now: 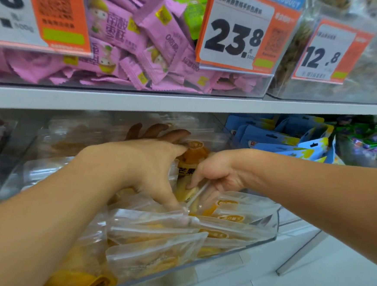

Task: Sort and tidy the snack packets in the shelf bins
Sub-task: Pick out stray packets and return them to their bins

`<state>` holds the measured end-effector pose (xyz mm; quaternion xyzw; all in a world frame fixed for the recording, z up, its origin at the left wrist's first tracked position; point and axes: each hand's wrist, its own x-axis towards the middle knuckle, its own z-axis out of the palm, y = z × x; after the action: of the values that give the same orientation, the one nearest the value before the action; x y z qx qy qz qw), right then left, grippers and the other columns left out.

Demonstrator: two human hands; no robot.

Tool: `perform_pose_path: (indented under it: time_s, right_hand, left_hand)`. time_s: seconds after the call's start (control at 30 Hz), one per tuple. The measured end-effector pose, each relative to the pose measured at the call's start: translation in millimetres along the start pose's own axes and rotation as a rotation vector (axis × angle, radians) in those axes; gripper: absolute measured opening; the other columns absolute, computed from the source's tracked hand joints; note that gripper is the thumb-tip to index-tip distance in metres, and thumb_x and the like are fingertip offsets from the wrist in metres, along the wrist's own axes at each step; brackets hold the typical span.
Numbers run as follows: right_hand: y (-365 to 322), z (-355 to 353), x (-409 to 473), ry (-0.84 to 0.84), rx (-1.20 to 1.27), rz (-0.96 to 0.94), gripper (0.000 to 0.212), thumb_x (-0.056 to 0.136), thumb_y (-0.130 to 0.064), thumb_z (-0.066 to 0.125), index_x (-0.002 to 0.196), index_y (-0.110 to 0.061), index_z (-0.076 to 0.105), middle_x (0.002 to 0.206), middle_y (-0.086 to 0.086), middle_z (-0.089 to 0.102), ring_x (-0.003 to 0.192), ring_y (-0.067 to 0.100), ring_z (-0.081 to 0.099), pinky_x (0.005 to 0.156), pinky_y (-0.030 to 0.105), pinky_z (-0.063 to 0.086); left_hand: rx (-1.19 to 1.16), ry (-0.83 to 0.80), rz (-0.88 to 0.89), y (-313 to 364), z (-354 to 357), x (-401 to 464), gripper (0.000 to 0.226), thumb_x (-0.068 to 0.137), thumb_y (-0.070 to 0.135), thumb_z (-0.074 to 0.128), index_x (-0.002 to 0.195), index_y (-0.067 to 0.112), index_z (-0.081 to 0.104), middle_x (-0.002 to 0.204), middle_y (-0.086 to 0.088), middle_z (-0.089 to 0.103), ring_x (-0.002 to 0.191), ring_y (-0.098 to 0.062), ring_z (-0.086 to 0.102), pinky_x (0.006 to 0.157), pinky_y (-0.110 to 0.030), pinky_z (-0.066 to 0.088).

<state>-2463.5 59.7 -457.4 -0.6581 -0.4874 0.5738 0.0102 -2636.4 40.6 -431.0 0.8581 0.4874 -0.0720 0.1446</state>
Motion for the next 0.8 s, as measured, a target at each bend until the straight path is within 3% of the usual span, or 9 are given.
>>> perform_pose_path:
  time_s: [0.13, 0.27, 0.33, 0.37, 0.43, 0.53, 0.67, 0.73, 0.8]
  right_hand:
    - [-4, -1, -21, 0.105, -0.026, -0.061, 0.011, 0.099, -0.001, 0.053, 0.093, 0.002, 0.062, 0.090, 0.015, 0.071, 0.075, 0.022, 0.069, 0.076, 0.034, 0.059]
    - [-12, -14, -49, 0.287, -0.044, -0.176, 0.021, 0.096, -0.004, 0.059, 0.076, -0.004, 0.064, 0.072, 0.010, 0.068, 0.054, 0.012, 0.066, 0.059, 0.018, 0.057]
    - [-9, -23, -60, 0.350, 0.073, -0.226, 0.023, 0.095, -0.002, 0.056, 0.074, -0.003, 0.064, 0.067, 0.010, 0.068, 0.064, 0.017, 0.068, 0.071, 0.021, 0.057]
    - [-7, -27, -63, 0.363, 0.148, -0.244, 0.022, 0.094, -0.001, 0.055, 0.075, -0.002, 0.065, 0.067, 0.011, 0.069, 0.071, 0.021, 0.070, 0.077, 0.026, 0.058]
    - [-3, -30, -69, 0.336, 0.263, -0.257, 0.020, 0.094, 0.000, 0.055, 0.078, 0.002, 0.067, 0.071, 0.014, 0.071, 0.077, 0.025, 0.071, 0.076, 0.031, 0.058]
    - [-2, -28, -71, 0.288, 0.322, -0.230, 0.018, 0.095, 0.001, 0.054, 0.086, 0.006, 0.069, 0.073, 0.015, 0.072, 0.067, 0.024, 0.071, 0.068, 0.025, 0.057]
    - [-5, -25, -67, 0.313, 0.349, -0.212, 0.021, 0.098, 0.001, 0.049, 0.110, 0.010, 0.064, 0.078, 0.019, 0.072, 0.055, 0.024, 0.071, 0.061, 0.021, 0.057]
    - [-5, -23, -65, 0.344, 0.326, -0.218, 0.023, 0.099, 0.000, 0.048, 0.115, 0.011, 0.061, 0.085, 0.022, 0.070, 0.055, 0.023, 0.070, 0.061, 0.021, 0.058]
    - [-6, -22, -65, 0.365, 0.306, -0.235, 0.028, 0.102, -0.006, 0.046, 0.122, 0.010, 0.054, 0.090, 0.025, 0.069, 0.056, 0.026, 0.070, 0.060, 0.025, 0.059]
  left_hand:
    - [-0.008, 0.017, 0.009, 3, 0, -1, 0.131, 0.044, 0.072, 0.084, 0.155, 0.042, 0.022, 0.152, 0.018, 0.040, 0.131, -0.010, 0.047, 0.107, -0.031, 0.044]
    - [0.010, 0.044, 0.023, 0, 2, 1, 0.126, 0.048, 0.071, 0.085, 0.154, 0.042, 0.024, 0.151, 0.018, 0.042, 0.130, -0.010, 0.048, 0.106, -0.030, 0.044]
    - [0.012, 0.054, 0.033, -1, 3, 2, 0.129, 0.043, 0.079, 0.080, 0.154, 0.043, 0.024, 0.151, 0.020, 0.040, 0.132, -0.010, 0.047, 0.108, -0.032, 0.044]
    - [-0.001, 0.070, 0.039, -1, 3, 3, 0.129, 0.041, 0.086, 0.074, 0.153, 0.044, 0.026, 0.151, 0.021, 0.040, 0.133, -0.009, 0.046, 0.109, -0.033, 0.043]
    - [-0.045, 0.131, 0.056, 1, 3, 4, 0.119, 0.043, 0.094, 0.063, 0.147, 0.043, 0.038, 0.147, 0.021, 0.046, 0.131, -0.009, 0.048, 0.108, -0.034, 0.043]
    - [-0.018, 0.206, 0.076, 5, 2, 2, 0.098, 0.055, 0.086, 0.069, 0.139, 0.040, 0.050, 0.138, 0.021, 0.054, 0.123, -0.007, 0.053, 0.104, -0.032, 0.046]
    - [-0.020, 0.187, 0.085, 11, -3, -6, 0.104, 0.043, 0.091, 0.065, 0.134, 0.042, 0.053, 0.126, 0.026, 0.053, 0.117, -0.004, 0.054, 0.099, -0.028, 0.046]
    - [-0.019, 0.228, 0.107, 13, -1, -3, 0.074, 0.055, 0.085, 0.069, 0.113, 0.040, 0.061, 0.106, 0.025, 0.059, 0.097, -0.004, 0.059, 0.083, -0.028, 0.049]
    - [0.002, 0.317, 0.141, 10, 4, 5, 0.039, 0.075, 0.066, 0.070, 0.089, 0.029, 0.064, 0.091, 0.014, 0.063, 0.083, -0.011, 0.059, 0.075, -0.031, 0.050]
